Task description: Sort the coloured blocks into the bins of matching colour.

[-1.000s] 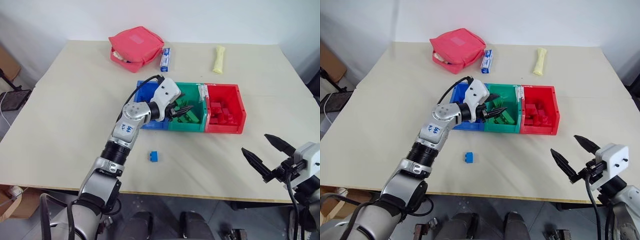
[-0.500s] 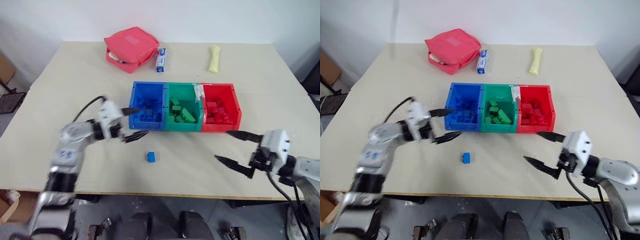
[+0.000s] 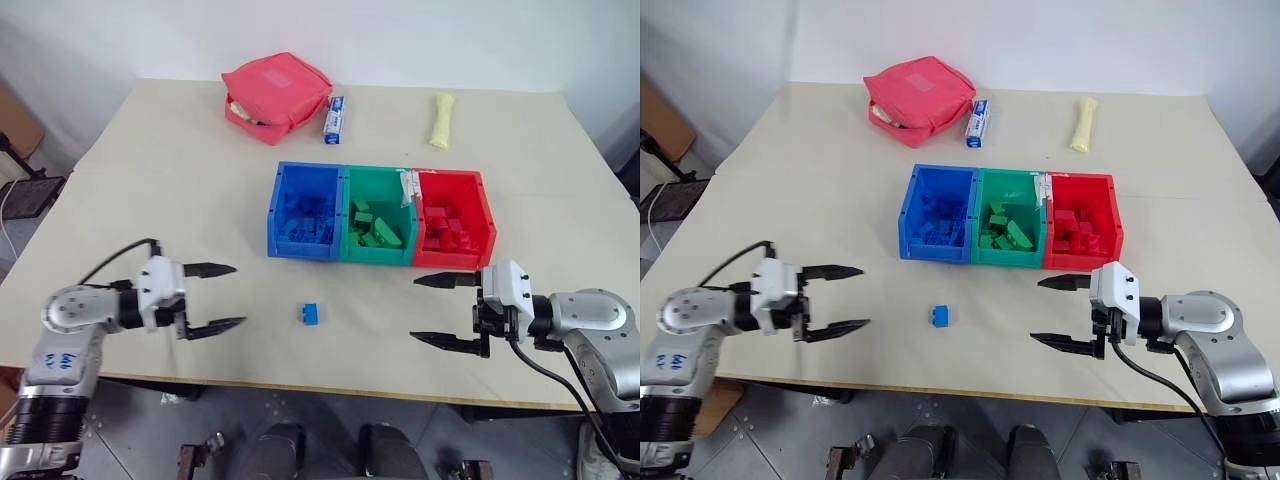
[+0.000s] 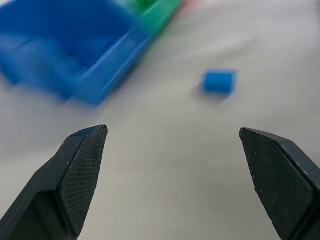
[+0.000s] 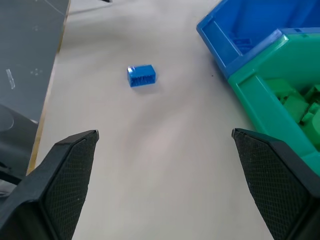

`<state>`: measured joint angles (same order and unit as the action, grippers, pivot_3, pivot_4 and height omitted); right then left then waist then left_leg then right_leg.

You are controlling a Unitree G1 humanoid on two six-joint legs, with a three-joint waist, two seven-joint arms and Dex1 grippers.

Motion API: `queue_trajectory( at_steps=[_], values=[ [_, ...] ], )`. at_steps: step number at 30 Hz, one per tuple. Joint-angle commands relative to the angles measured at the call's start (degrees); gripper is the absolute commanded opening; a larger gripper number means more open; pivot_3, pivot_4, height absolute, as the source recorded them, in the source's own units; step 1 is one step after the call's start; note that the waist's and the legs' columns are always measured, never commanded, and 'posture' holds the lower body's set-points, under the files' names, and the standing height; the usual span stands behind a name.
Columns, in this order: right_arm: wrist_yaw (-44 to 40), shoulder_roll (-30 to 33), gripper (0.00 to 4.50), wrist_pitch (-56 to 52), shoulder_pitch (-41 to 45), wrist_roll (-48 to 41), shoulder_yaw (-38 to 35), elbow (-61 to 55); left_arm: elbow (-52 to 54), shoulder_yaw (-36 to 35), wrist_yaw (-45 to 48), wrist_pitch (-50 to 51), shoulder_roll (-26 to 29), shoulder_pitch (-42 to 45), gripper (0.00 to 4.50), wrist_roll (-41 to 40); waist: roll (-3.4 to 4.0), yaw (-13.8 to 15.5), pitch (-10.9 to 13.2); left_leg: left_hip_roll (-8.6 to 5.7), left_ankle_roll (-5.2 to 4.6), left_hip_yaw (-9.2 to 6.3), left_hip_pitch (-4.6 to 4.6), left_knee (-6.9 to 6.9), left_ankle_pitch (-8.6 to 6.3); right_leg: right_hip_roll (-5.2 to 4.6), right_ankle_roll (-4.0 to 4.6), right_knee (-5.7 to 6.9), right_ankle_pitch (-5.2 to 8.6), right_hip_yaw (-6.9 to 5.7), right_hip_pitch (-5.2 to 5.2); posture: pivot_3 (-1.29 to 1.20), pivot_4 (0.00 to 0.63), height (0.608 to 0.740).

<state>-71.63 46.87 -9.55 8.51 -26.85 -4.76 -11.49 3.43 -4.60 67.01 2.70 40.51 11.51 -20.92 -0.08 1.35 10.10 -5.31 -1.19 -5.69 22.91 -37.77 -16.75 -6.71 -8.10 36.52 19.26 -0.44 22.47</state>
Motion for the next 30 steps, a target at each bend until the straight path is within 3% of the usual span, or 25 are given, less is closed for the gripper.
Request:
queue_trajectory(
  at_steps=[1,5,10,14,21,26,30],
  values=[
    [-1.98,1.38,4.50,2.30,-0.61,0.79,0.17,-1.29,3.83,5.42,-5.85,5.19,-2.10,0.31,4.48,4.41,0.00,-0.04,0.00,0.00,0.00,0.01,0.00,0.00,0.00,0.01,0.00,0.00,0.00,0.00,0.02,0.00,0.150,0.740],
    [-1.64,0.63,4.50,2.33,-1.49,1.11,0.55,-1.88,4.25,12.86,-12.20,10.28,-6.35,2.33,4.48,10.86,0.00,-0.17,0.00,0.05,0.01,0.11,-0.01,0.00,0.00,0.11,0.00,0.23,0.00,0.07,0.06,0.00,0.150,0.740],
    [0.07,0.77,4.50,2.51,-4.66,1.25,-0.87,-2.86,3.67,14.67,-15.23,12.74,-10.59,4.16,4.48,10.72,0.00,0.08,0.00,0.03,0.01,0.10,0.00,-0.06,0.00,0.10,0.00,0.25,0.00,0.04,0.07,0.00,0.150,0.740],
    [1.82,0.73,4.50,2.56,-8.28,1.02,-2.75,-4.30,3.83,15.77,-15.58,12.54,-10.23,3.42,3.60,12.16,0.00,0.02,0.00,0.02,0.01,0.10,0.01,-0.07,0.00,0.08,0.00,0.23,0.00,0.05,0.07,0.00,0.150,0.740],
    [4.01,0.26,4.50,3.31,-10.92,1.24,-4.67,-4.56,2.78,15.27,-14.47,11.20,-9.02,4.08,1.50,12.04,0.01,0.06,-0.01,0.02,0.02,0.10,-0.03,-0.10,-0.01,0.07,0.00,0.02,0.00,0.06,0.03,0.00,0.150,0.740],
    [10.94,-3.61,4.50,4.50,-12.14,0.00,-9.84,-5.66,0.29,7.21,-20.19,9.62,-14.50,8.43,1.46,6.58,0.00,0.23,0.00,0.01,0.03,0.09,-0.01,-0.16,-0.01,0.08,0.00,0.03,0.00,0.04,0.02,0.00,0.150,0.740],
    [17.06,-7.39,4.50,2.15,-12.55,-3.20,-14.02,-8.23,-2.43,3.81,-25.54,8.06,-16.46,15.15,1.46,7.63,0.00,0.21,0.00,-0.01,0.03,0.06,0.03,-0.22,-0.01,0.09,-0.01,0.08,0.00,-0.01,0.04,0.00,0.150,0.740]
  ],
)
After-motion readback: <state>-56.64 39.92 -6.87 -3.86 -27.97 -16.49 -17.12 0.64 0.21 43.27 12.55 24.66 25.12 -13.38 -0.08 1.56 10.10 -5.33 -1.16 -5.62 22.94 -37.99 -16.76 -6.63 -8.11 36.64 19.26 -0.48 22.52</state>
